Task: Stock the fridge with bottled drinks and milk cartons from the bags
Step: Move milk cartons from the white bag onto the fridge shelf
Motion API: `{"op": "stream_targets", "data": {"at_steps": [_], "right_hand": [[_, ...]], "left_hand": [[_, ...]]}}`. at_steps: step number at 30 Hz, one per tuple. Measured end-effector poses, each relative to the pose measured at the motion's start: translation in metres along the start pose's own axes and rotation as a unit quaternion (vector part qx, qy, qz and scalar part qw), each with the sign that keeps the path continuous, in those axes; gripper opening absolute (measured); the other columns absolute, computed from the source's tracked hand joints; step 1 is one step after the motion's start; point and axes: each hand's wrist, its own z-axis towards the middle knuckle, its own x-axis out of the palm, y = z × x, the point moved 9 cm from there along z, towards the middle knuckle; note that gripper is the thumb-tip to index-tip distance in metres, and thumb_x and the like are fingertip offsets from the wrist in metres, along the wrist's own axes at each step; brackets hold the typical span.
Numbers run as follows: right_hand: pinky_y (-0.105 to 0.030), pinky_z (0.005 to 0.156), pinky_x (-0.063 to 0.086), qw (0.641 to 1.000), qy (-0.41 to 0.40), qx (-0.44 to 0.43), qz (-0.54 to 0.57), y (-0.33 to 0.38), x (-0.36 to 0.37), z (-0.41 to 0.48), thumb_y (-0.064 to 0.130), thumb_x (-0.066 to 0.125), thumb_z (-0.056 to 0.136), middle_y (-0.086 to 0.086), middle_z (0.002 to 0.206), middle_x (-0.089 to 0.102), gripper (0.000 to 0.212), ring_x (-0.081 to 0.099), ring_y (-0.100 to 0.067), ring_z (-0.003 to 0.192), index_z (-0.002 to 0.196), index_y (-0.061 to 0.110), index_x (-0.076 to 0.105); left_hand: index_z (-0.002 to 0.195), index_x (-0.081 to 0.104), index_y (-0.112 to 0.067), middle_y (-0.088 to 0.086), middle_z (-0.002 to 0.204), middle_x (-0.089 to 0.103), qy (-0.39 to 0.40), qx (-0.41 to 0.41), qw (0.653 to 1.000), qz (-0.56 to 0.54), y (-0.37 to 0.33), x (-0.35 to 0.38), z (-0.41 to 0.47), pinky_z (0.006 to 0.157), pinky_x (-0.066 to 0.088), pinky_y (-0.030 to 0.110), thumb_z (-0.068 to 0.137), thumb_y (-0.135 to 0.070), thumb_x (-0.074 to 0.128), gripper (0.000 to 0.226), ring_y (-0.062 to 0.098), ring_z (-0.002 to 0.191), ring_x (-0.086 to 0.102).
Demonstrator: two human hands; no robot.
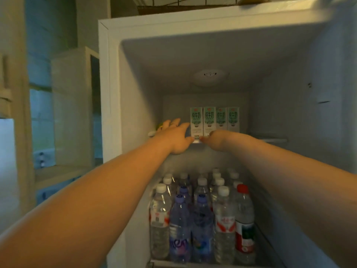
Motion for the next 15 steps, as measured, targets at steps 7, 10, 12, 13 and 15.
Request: {"op": "stream_targets", "data": {"at_steps": [7,10,12,13,15], "right_hand": [[-0.065,0.113,0.006,0.991,-0.101,0.003,-0.084,-0.01,0.013,-0.086,0.062,0.039,0.092,0.001,0.163,0.009,0.07,0.007,-0.032,0.149,0.153,0.035,0.016],[-0.064,0.115,0.003,0.985,-0.144,-0.018,-0.097,-0.014,0.027,-0.129,0.057,0.04,0.094,-0.001,0.164,-0.001,0.073,0.0,-0.032,0.149,0.154,0.035,0.006],[-0.063,0.116,0.003,0.982,-0.158,-0.028,-0.095,-0.014,0.041,-0.164,0.054,0.039,0.095,-0.001,0.164,-0.002,0.071,-0.002,-0.031,0.149,0.154,0.034,0.005],[-0.062,0.116,0.003,0.981,-0.165,-0.033,-0.093,-0.013,0.048,-0.181,0.053,0.039,0.095,-0.001,0.164,-0.002,0.07,-0.002,-0.031,0.149,0.154,0.034,0.005],[-0.062,0.116,0.004,0.98,-0.175,-0.044,-0.087,-0.011,0.062,-0.214,0.051,0.041,0.095,-0.001,0.164,0.001,0.069,0.0,-0.03,0.149,0.153,0.035,0.007]], "left_hand": [[0.158,0.008,-0.028,0.006,0.166,-0.002,0.039,0.017,0.996,-0.083,-0.004,0.018,-0.101,0.123,0.008,0.044,0.099,-0.054,0.041,0.073,0.032,0.151,-0.003],[0.158,0.0,-0.03,0.002,0.166,-0.011,0.037,0.017,0.993,-0.115,0.001,0.028,-0.146,0.122,0.011,0.05,0.098,-0.054,0.045,0.078,0.031,0.151,-0.006],[0.157,-0.001,-0.033,-0.001,0.165,-0.013,0.015,0.027,0.993,-0.112,0.001,0.03,-0.18,0.121,0.013,0.055,0.097,-0.055,0.045,0.079,0.03,0.151,-0.005],[0.157,-0.001,-0.033,-0.003,0.165,-0.012,0.005,0.031,0.994,-0.103,0.0,0.031,-0.197,0.12,0.013,0.056,0.097,-0.055,0.044,0.078,0.029,0.151,-0.005],[0.156,-0.001,-0.032,-0.003,0.165,-0.01,-0.005,0.034,0.996,-0.082,0.0,0.033,-0.231,0.121,0.013,0.055,0.098,-0.057,0.041,0.076,0.026,0.152,-0.004]]}}
